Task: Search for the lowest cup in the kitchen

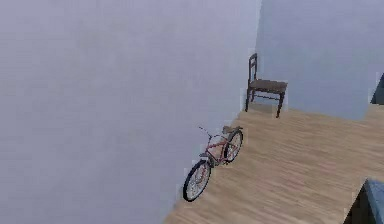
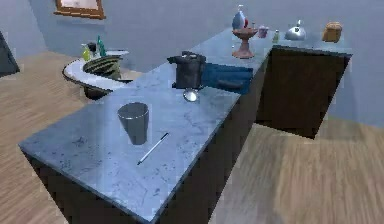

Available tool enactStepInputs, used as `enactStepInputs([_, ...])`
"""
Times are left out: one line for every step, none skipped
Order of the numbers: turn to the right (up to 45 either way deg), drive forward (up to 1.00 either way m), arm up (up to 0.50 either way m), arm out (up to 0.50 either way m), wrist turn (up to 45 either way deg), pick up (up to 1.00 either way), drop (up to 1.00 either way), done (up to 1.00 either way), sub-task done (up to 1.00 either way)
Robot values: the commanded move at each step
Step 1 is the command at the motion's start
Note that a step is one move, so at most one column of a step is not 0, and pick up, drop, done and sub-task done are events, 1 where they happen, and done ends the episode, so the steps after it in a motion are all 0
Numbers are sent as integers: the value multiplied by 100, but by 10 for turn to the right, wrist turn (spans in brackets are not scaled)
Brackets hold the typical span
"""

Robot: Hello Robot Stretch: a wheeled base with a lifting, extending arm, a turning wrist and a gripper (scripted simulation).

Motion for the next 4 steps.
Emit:
enactStepInputs([240,0,0,0,0,0,0,0,0])
enactStepInputs([30,0,0,0,0,0,0,0,0])
enactStepInputs([0,100,0,0,0,0,0,0,0])
enactStepInputs([0,5,0,0,0,0,0,0,0])
